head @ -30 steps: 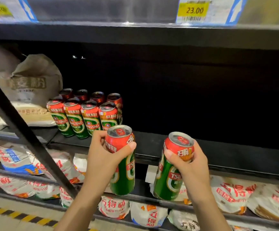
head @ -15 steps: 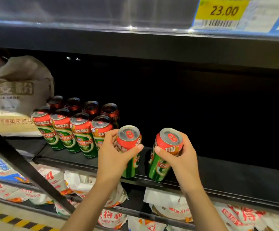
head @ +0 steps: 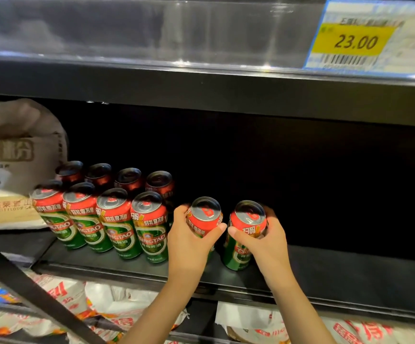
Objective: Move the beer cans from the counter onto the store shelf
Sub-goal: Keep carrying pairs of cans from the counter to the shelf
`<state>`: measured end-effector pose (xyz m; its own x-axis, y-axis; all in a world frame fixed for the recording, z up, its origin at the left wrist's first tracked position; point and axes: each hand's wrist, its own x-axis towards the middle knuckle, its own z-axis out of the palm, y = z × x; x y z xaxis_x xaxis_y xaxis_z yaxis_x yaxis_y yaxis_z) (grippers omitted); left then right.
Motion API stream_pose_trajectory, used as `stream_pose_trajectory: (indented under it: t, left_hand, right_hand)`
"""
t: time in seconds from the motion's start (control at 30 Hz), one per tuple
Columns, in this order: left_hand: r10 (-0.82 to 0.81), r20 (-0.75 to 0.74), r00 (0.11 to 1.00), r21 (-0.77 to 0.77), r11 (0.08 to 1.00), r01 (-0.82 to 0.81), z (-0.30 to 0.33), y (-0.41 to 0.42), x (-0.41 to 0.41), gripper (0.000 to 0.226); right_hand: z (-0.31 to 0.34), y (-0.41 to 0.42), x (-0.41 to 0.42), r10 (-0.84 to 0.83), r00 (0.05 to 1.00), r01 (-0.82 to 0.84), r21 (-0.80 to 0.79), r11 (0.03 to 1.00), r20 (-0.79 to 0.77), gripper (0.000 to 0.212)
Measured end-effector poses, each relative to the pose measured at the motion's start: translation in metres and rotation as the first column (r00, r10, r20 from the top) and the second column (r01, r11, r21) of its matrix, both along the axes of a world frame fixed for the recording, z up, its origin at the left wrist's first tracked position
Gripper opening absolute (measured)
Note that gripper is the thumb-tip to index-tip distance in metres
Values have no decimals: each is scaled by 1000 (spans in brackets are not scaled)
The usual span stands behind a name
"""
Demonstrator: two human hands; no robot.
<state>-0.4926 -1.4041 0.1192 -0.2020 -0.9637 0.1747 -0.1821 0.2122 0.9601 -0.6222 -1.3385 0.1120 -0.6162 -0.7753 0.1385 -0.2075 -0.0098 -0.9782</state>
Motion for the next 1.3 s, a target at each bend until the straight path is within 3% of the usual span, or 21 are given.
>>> stream_pose_trajectory:
  t: [0.5, 0.6, 0.67, 0.83, 0.97, 1.3]
  left_hand:
    - [-32, -45, 998, -45, 999, 30, -24, -15, -2, 71]
    - [-122, -64, 990, -49, 992, 119, -42, -12, 2, 80]
    - [-152, -5, 988, -35, 988, 151, -64, -9, 7, 90]
    - [-146, 182, 972, -71, 984, 161, -99, -6, 21, 84]
    - [-110, 168, 980, -88, 988, 126, -103, -10, 19, 72]
    - [-104, 70, 992, -56, 993, 108, -109, -10, 21, 73]
  right_hand:
    - [-21, -4, 4, 32, 999, -31, -25, 999, 34, 61]
    - [-38, 0, 3, 66, 997, -65, -19, 998, 42, 79]
    - [-58, 4, 2, 52, 997, -54, 24, 998, 59, 98]
    - [-83, 9, 2, -2, 1000, 0, 87, 996, 15, 101]
    - [-90, 8, 2, 1, 1000, 2, 119, 993, -21, 95]
    - [-91, 9, 1, -16, 995, 31, 142, 989, -100, 64]
